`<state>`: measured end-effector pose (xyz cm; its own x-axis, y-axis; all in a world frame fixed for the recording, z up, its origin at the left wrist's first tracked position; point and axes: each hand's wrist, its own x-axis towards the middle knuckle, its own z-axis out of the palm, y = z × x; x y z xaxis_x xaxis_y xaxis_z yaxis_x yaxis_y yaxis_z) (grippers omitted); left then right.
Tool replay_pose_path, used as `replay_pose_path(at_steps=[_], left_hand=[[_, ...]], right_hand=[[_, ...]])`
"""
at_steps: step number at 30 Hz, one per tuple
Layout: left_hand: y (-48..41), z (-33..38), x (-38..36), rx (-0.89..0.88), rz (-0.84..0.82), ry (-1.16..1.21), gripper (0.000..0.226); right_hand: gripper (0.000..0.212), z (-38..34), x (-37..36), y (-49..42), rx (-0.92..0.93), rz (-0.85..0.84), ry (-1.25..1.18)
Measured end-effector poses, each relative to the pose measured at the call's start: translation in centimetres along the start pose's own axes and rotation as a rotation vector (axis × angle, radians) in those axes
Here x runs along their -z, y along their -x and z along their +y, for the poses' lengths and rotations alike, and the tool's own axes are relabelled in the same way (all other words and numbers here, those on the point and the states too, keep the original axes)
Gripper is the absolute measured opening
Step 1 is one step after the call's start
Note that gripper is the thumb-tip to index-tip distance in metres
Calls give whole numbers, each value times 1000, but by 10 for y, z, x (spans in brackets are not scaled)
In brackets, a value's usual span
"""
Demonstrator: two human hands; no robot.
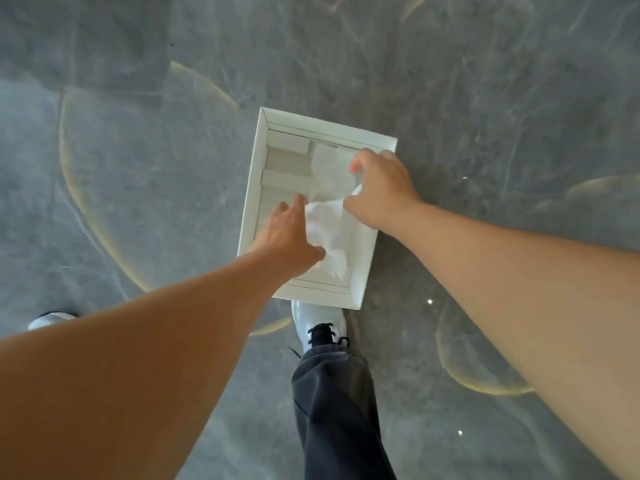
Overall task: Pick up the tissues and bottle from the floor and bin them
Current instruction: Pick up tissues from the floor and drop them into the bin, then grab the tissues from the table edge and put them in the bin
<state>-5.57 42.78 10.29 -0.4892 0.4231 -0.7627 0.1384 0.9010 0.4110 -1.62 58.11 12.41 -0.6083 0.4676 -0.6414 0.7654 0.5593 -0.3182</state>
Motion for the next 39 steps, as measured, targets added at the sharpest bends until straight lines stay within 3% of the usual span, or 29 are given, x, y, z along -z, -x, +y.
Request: replay_pose_path(at_steps=[2,4,10,17,23,28,33,39], left_hand=[[3,-12,13,38,-1,-26,80],[10,-29,34,66,25,-42,73],[48,-105,152,67,46,-72,42],[117,-219,363,48,223,-204,25],[194,-323,524,168,366,-252,24],[234,-384,596,209,401,-253,22],[223,-400,623,198,345,-271,24],[129,-322,658,-18,332,-310,25]], right_hand=[[63,-2,6,0,-31,-34,75],[70,-12,13,3,-32,-61,170],[56,-92,25,20,-10,-145,338],[27,-308,15,40,135,-114,296],[24,-530,0,67,318,-141,236],[27,-672,12,77,407,-101,245],[36,-725,34,63,325,7,271],[53,-711,57,-8,176,77,364]])
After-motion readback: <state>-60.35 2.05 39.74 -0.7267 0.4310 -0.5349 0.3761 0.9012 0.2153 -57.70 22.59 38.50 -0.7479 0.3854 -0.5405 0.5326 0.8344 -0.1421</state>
